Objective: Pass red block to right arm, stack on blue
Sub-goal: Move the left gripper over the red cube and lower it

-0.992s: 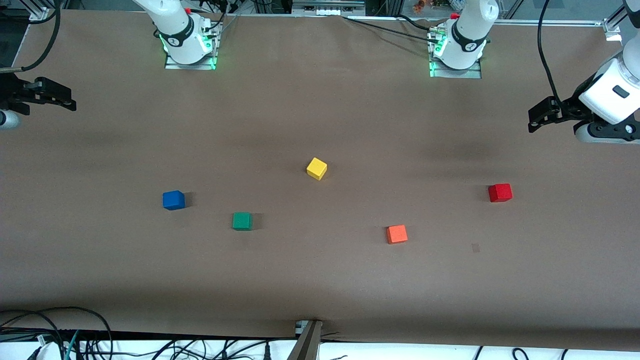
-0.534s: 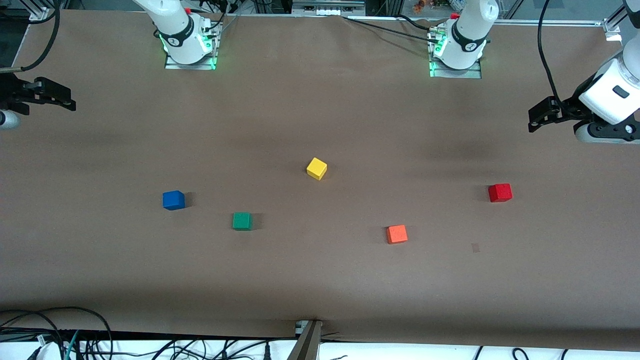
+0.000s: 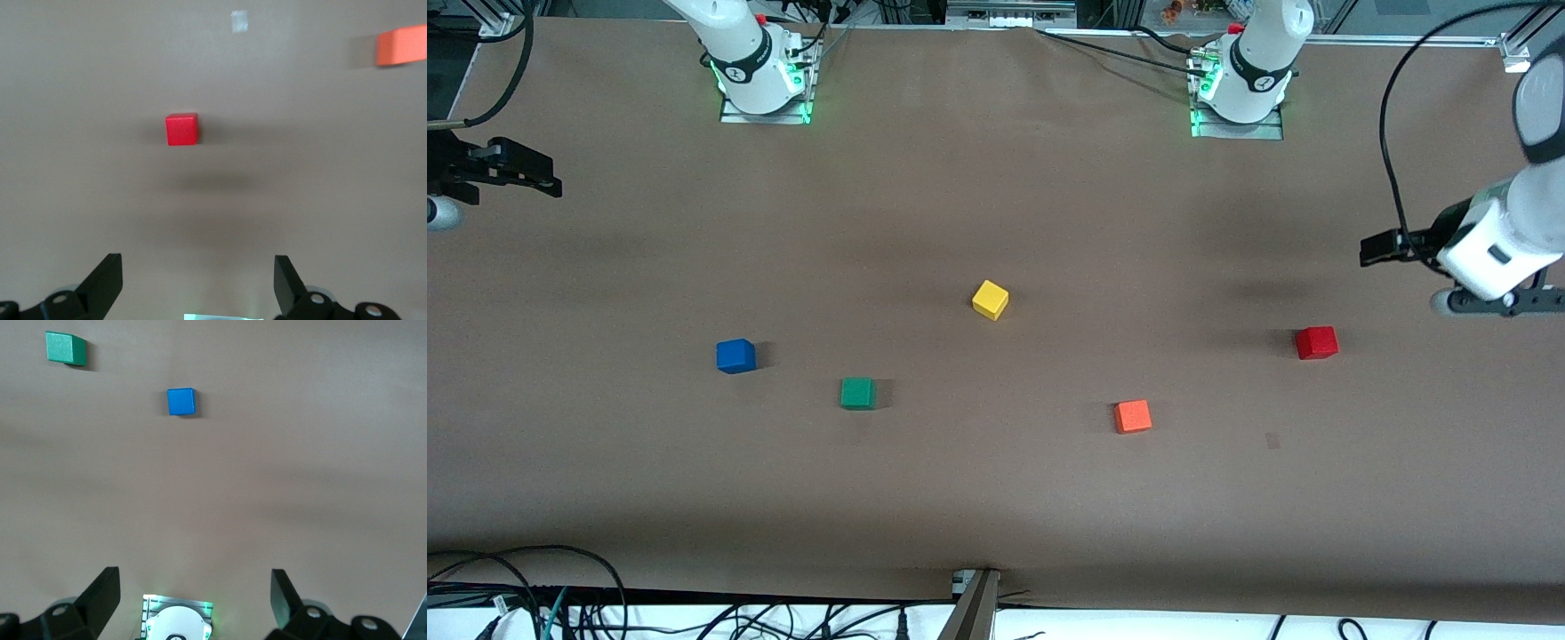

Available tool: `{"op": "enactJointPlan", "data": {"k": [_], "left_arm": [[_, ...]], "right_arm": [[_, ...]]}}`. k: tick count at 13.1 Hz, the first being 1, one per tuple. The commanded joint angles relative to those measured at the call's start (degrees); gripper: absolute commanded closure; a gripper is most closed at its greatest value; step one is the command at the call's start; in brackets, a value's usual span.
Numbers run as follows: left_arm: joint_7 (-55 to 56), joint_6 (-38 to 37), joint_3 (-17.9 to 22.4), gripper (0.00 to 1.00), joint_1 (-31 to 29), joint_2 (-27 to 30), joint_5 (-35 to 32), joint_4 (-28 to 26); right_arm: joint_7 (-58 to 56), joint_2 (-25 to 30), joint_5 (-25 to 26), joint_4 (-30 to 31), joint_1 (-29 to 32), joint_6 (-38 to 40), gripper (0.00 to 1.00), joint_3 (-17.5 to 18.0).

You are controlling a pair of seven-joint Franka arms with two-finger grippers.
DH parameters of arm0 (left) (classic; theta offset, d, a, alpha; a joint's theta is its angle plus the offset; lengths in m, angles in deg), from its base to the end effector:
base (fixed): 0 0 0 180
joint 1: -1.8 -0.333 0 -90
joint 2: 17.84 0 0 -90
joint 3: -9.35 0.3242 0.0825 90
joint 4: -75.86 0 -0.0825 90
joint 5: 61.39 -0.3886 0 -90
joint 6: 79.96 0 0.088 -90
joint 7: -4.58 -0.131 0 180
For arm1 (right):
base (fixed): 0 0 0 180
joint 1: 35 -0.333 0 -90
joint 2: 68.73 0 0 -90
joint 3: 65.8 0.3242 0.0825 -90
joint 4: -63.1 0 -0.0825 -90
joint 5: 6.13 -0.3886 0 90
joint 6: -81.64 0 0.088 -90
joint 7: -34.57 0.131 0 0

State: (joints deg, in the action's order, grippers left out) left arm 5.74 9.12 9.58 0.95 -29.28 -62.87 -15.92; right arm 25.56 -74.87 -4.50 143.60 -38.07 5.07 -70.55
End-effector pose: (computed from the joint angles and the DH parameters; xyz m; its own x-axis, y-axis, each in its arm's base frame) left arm 0.5955 0.0145 0.4774 0.9691 0.0390 -0.2437 0.0325 -0.9990 -0.0309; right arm 0.5631 -0.0180 0.6076 0.9766 0.1203 -0.1780 0.1240 -0.9922 0.0095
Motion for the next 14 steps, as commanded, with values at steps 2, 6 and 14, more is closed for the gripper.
{"op": "enactJointPlan", "data": {"k": [2, 6, 14], "left_arm": [[-1.2, 6.6, -0.2, 0.00, -3.3, -5.2, -0.4, 0.5], [-4.1, 17.7, -0.1, 0.00, -4.4, -9.9, -0.3, -2.7], [-4.3, 36.3, -0.1, 0.00, -4.7, -13.2, -0.5, -16.0]], "right_arm": [[0.5, -0.1, -0.1, -0.8, 0.3, 0.4, 0.00, 0.1], [0.3, -0.1, -0.1, -0.8, 0.3, 0.4, 0.00, 0.2], [0.2, -0.1, -0.1, -0.9, 0.3, 0.4, 0.00, 0.2]]}}
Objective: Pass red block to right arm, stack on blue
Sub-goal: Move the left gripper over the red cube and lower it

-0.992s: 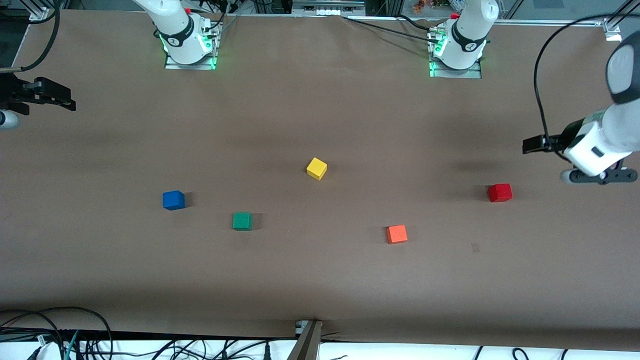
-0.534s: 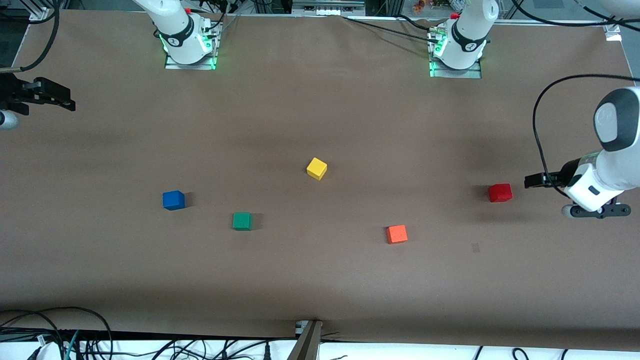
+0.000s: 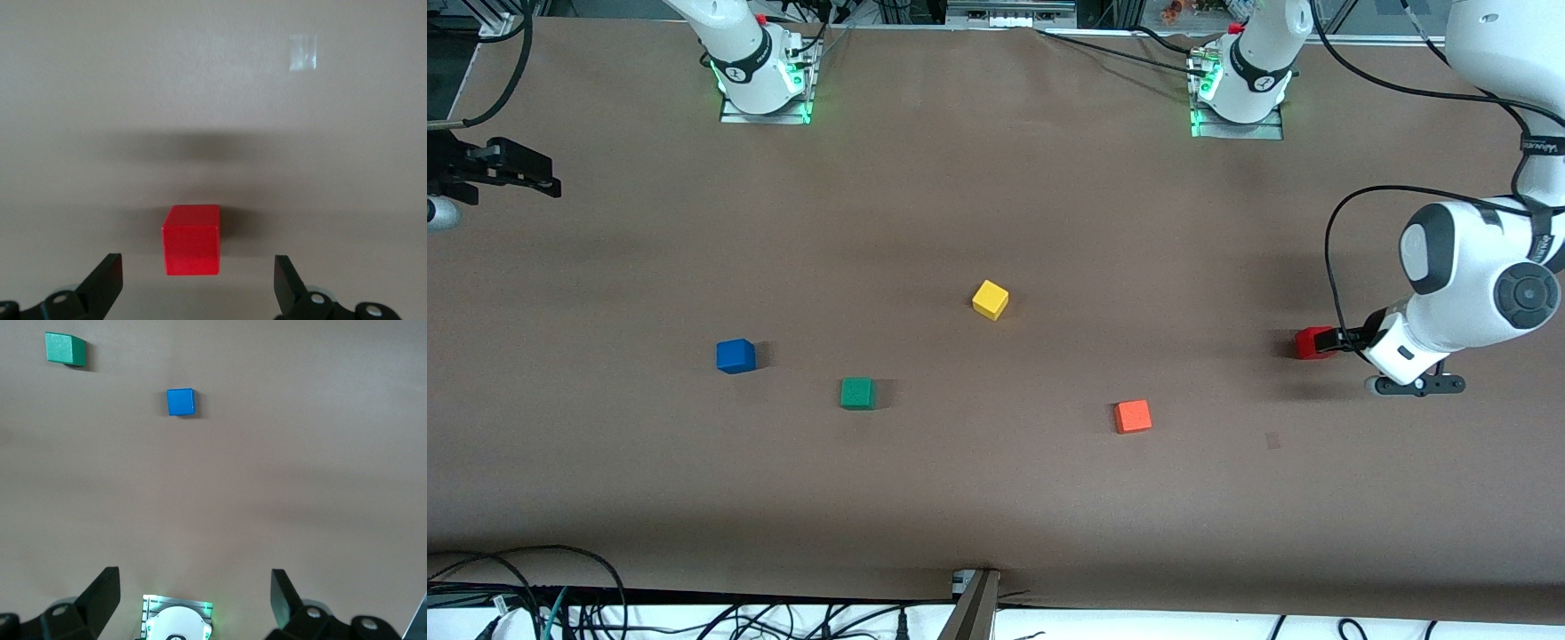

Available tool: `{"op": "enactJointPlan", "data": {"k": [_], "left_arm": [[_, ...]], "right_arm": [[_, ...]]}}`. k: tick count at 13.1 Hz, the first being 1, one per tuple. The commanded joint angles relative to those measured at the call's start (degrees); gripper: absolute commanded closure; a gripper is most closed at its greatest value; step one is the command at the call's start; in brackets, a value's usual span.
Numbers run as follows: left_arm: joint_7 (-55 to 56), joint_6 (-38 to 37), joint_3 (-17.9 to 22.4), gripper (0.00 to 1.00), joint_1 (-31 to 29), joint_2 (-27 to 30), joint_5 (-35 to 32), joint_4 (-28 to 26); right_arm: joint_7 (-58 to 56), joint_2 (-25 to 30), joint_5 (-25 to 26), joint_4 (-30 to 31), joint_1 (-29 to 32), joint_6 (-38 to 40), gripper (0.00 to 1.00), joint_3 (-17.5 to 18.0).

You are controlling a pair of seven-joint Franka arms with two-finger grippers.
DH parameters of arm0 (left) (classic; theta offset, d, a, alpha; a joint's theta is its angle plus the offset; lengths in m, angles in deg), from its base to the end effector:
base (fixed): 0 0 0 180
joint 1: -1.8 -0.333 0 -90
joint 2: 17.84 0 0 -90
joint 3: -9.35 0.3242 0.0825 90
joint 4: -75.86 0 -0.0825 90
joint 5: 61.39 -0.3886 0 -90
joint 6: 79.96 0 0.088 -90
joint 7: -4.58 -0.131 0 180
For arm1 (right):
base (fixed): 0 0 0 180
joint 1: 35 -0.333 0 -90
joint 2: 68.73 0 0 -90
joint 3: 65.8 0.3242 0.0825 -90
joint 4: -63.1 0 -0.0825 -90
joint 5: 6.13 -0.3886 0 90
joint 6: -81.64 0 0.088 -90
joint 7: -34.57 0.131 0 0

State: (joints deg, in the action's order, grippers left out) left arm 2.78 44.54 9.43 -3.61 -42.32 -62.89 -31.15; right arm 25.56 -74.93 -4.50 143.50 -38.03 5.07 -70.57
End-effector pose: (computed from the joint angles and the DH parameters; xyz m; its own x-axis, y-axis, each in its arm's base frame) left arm 0.6236 0.0614 0.2575 0.9913 0.0488 -0.1224 0.0471 -0.9988 -0.0163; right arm 0.5635 -0.0186 0.6078 0.9769 0.1193 -0.1773 0.1229 -0.9924 0.0097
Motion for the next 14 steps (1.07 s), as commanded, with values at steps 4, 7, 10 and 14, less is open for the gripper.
{"op": "enactJointPlan", "data": {"k": [4, 7, 10, 14], "left_arm": [[-1.3, 1.1, 0.0, 0.00, -0.1, -3.3, -4.0, -0.7], [-1.3, 2.0, -0.1, 0.00, -0.6, -5.0, -4.2, -0.7], [-1.3, 6.3, -0.1, 0.00, -0.6, -5.4, -4.2, -3.4], [-1.3, 9.4, -0.1, 0.00, -1.1, -6.8, -4.2, -4.6]], "right_arm": [[0.3, 0.0, -0.1, -0.7, 0.3, 0.3, 0.00, 0.2], [0.3, 0.0, -0.1, -0.7, 0.3, 0.3, 0.00, 0.2], [0.2, 0.0, -0.1, -0.8, 0.3, 0.3, 0.00, 0.1], [-0.2, -0.2, -0.1, -0.8, 0.3, 0.2, 0.00, 0.2]]}}
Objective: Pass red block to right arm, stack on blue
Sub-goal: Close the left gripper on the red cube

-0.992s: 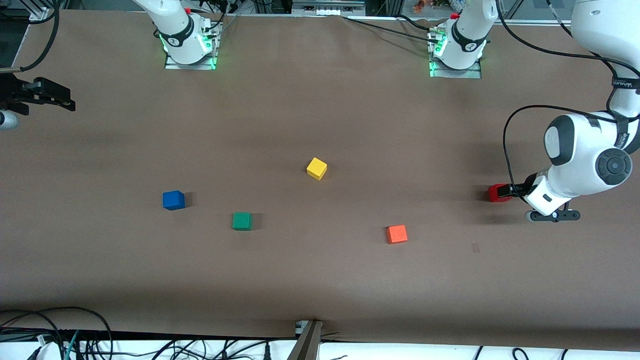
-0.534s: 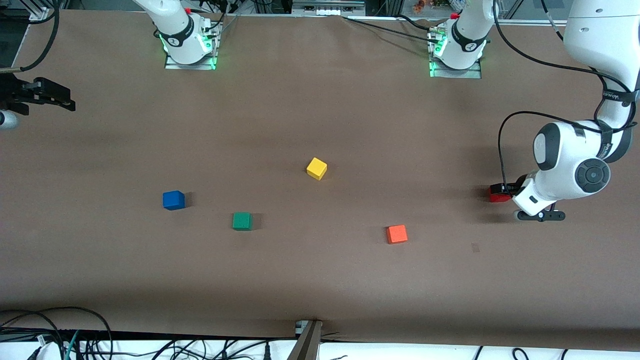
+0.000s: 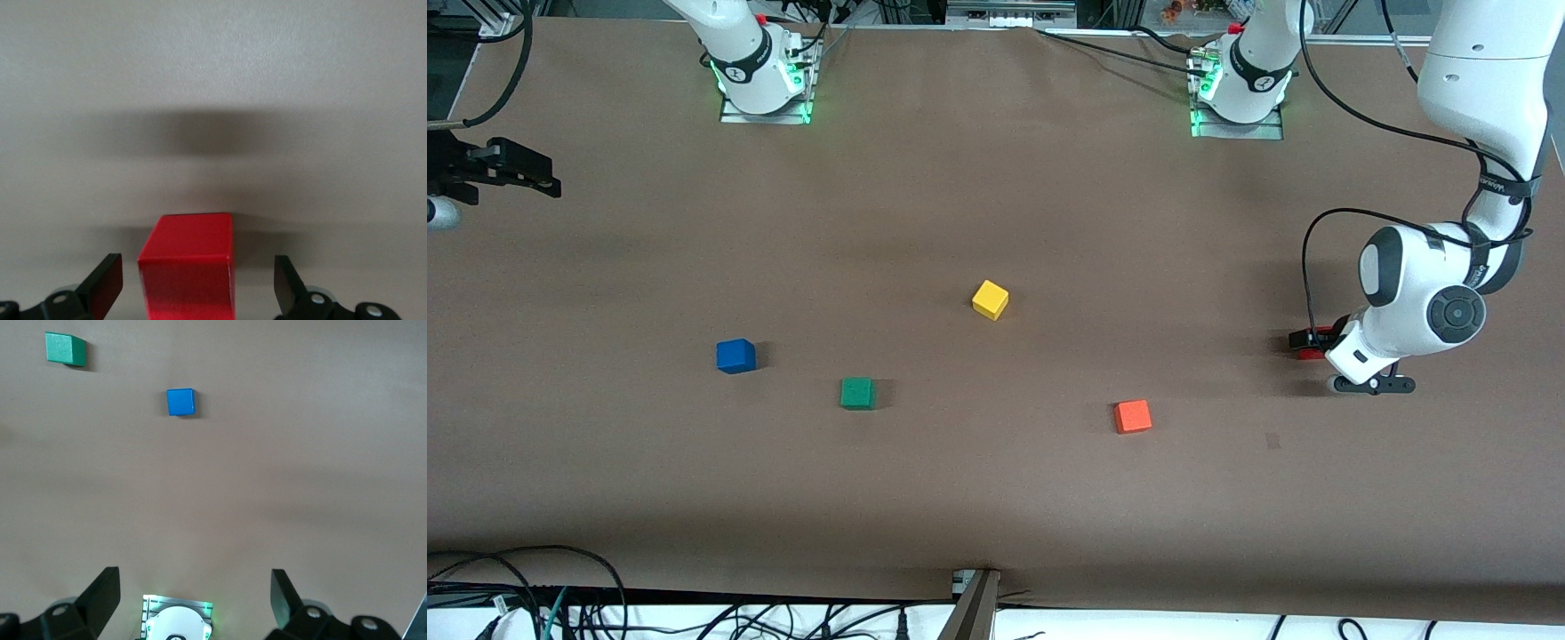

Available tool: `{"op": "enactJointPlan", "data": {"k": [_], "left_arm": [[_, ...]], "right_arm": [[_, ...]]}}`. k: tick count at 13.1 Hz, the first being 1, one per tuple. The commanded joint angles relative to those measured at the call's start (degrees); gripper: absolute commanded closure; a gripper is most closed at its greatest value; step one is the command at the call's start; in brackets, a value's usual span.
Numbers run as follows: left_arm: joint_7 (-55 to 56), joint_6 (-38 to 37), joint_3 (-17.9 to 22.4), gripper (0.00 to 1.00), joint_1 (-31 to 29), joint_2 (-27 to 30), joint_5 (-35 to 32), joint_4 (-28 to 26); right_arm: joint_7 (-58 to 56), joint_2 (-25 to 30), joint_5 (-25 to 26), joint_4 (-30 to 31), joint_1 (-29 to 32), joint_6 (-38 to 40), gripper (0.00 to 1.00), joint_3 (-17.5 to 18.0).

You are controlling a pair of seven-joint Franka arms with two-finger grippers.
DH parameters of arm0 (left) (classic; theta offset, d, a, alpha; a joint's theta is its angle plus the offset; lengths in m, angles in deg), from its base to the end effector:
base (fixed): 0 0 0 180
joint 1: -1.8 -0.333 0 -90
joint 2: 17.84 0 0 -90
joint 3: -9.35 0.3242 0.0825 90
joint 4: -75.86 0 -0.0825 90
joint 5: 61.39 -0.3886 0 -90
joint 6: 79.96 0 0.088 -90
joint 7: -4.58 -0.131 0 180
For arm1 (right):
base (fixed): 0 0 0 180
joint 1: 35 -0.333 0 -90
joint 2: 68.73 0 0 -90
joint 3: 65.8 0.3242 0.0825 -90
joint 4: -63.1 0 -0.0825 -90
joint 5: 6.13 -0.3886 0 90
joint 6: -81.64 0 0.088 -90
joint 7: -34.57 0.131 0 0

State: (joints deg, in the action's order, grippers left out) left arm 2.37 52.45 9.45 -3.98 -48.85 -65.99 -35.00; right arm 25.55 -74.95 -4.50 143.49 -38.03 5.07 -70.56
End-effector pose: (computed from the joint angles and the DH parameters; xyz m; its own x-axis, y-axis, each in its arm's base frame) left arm 0.6044 0.0653 0.1700 0.9858 0.0085 -0.1676 0.0011 -0.9990 -0.0440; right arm 0.5636 -0.0185 0.6076 0.9768 0.1196 -0.1775 0.1233 -0.9923 0.0097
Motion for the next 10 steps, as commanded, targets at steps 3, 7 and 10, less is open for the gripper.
{"op": "enactJointPlan", "data": {"k": [3, 7, 10], "left_arm": [[-0.9, 1.5, -0.2, 0.00, -1.4, -0.4, -1.1, -1.4], [-0.9, 1.6, -0.4, 0.38, -1.4, -0.4, -0.9, -1.4], [-1.0, 1.4, -0.5, 0.80, -1.4, 0.0, -0.9, -1.2]], "right_arm": [[-0.5, -0.4, -0.1, -0.8, 0.3, 0.3, 0.00, 0.1], [-0.5, -0.4, -0.1, -0.8, 0.3, 0.3, 0.00, 0.2], [-0.4, -0.4, -0.2, -0.8, 0.3, 0.4, 0.00, 0.2]]}}
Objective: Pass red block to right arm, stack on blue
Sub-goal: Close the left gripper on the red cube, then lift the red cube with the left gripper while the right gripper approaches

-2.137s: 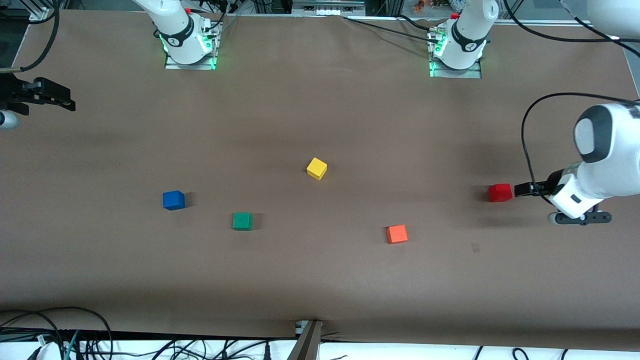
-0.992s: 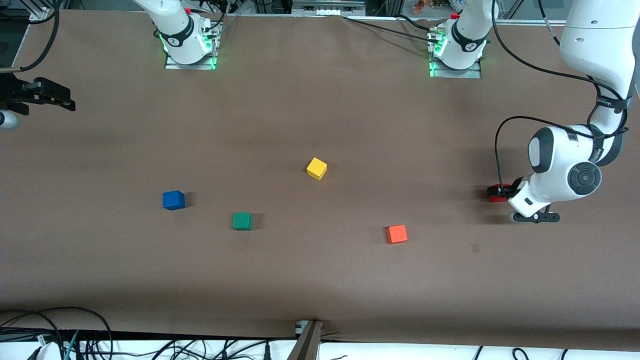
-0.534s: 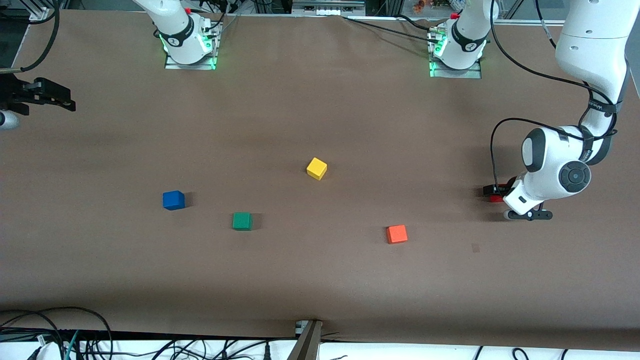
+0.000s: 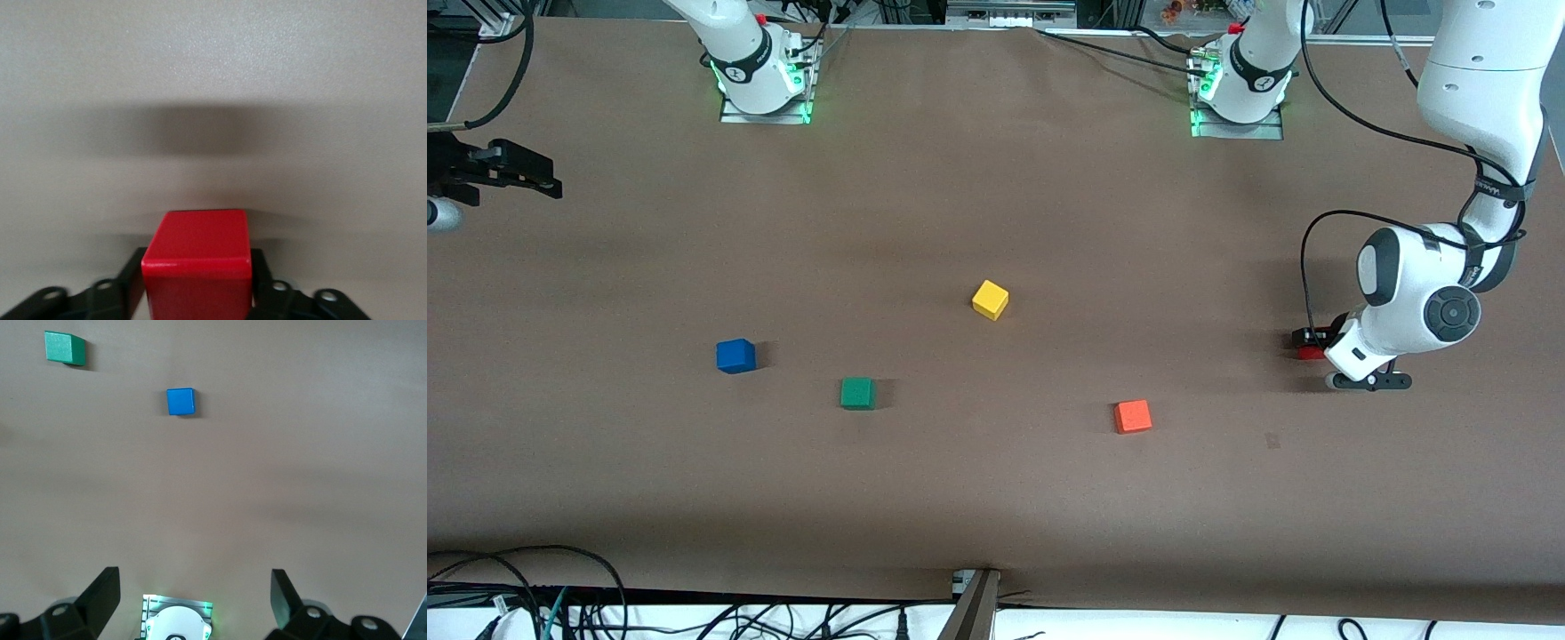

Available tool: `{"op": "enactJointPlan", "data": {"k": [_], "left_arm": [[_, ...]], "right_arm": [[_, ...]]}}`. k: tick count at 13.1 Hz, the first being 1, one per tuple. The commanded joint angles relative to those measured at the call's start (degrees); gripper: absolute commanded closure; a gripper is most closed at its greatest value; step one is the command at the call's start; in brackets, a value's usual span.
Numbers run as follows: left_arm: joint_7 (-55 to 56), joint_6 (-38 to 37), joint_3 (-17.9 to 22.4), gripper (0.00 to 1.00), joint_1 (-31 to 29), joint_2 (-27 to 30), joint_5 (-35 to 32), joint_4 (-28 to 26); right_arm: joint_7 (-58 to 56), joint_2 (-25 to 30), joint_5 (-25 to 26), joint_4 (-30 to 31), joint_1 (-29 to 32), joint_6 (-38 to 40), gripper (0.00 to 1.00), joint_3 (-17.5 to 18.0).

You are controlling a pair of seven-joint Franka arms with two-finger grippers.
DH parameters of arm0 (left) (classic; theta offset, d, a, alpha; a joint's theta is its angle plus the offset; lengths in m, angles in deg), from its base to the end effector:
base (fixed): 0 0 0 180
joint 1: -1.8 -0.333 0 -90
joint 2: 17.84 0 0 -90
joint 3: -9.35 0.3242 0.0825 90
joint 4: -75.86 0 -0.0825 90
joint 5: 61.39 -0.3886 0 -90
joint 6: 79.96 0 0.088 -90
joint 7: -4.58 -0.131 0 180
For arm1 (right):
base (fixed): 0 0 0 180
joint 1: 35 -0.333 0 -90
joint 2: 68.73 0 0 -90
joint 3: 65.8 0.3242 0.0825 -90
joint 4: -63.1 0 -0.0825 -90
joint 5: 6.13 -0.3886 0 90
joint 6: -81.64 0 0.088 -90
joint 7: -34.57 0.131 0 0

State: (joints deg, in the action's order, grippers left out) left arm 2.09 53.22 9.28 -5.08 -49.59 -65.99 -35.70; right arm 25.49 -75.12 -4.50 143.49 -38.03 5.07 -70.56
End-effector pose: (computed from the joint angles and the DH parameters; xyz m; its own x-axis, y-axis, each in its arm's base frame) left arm 0.5982 0.0743 0.1586 0.9837 0.0187 -0.1791 0.0118 -0.9991 -0.0395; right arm 0.5644 -0.0184 0.6060 0.9762 0.1207 -0.1804 0.1243 -0.9922 0.0093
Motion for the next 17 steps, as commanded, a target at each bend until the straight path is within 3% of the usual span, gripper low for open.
{"op": "enactJointPlan", "data": {"k": [1, 5, 11, 14, 17], "left_arm": [[-0.6, 0.6, -0.5, 0.85, -0.3, 1.0, -0.9, -0.3], [-0.6, -1.8, -0.7, 0.89, 0.3, 3.2, -0.4, 0.3], [-4.5, -5.1, -9.1, 0.90, -0.4, 9.8, 0.5, 0.9], [-15.0, -5.1, -9.3, 0.92, -0.3, 9.6, 14.7, 1.1], [-27.0, -5.1, -11.2, 0.92, -0.4, 9.6, 23.1, 2.3]], "right_arm": [[-0.3, -0.3, -0.2, -0.7, 0.1, 0.3, 0.00, 0.2], [0.6, -2.6, -0.2, -0.2, -0.5, 1.0, 0.00, 0.5], [-0.2, -3.3, -0.4, -0.4, -1.1, 0.9, 0.00, 0.6], [-0.3, -4.3, -1.6, -0.5, -1.0, 0.8, 0.00, 0.6], [0.6, -5.7, -8.3, -0.4, -1.2, 0.3, 0.00, 0.6]]}}
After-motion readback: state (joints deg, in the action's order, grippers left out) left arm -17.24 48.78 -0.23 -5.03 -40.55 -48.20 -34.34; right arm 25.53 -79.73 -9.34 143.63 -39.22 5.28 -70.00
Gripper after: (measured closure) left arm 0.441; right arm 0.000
